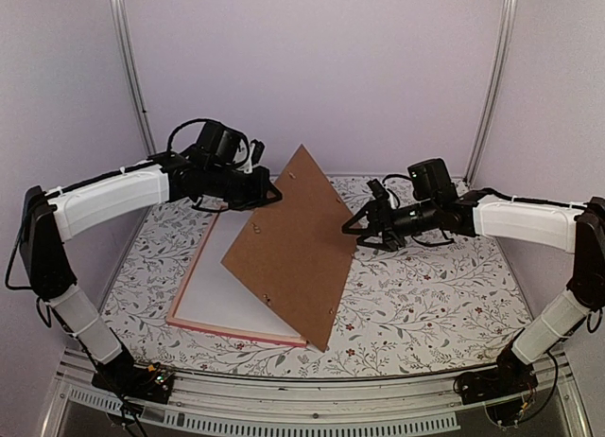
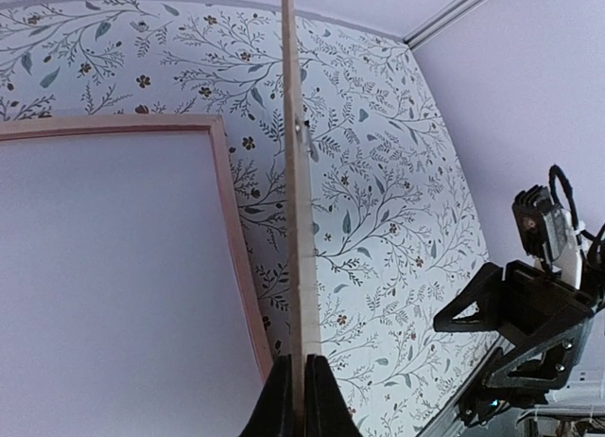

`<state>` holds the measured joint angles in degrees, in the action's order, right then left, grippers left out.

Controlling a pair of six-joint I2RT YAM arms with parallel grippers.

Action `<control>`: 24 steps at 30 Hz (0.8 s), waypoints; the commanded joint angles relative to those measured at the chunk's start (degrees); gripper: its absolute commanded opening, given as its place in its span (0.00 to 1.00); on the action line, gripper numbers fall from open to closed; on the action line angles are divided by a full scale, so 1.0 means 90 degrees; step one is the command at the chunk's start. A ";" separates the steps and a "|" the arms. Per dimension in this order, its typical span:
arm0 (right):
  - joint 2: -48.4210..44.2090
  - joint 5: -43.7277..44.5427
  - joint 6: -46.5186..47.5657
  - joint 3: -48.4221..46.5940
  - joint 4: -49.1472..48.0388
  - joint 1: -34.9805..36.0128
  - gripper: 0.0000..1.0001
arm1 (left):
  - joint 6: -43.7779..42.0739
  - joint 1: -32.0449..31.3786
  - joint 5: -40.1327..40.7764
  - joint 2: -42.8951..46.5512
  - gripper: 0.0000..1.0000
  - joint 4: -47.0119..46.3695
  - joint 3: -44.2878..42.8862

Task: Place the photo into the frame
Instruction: Turn over the backboard, then move the frame body to the center of the board.

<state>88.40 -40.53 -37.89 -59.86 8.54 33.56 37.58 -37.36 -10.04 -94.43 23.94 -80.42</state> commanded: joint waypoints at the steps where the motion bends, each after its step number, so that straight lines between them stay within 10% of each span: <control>1: 0.0006 0.0104 0.0097 0.0087 -0.0187 -0.0061 0.79 | -0.0251 0.0180 -0.0061 0.0226 0.00 -0.0024 0.0264; 24: -0.0482 0.0247 0.0284 0.0284 0.0155 -0.0555 0.79 | 0.1434 0.3459 -0.3436 0.3020 0.00 -0.2869 0.3509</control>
<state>84.64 -39.18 -36.34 -58.30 9.28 28.80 48.16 -9.96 -33.56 -68.23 6.44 -51.18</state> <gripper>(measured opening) 0.793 0.040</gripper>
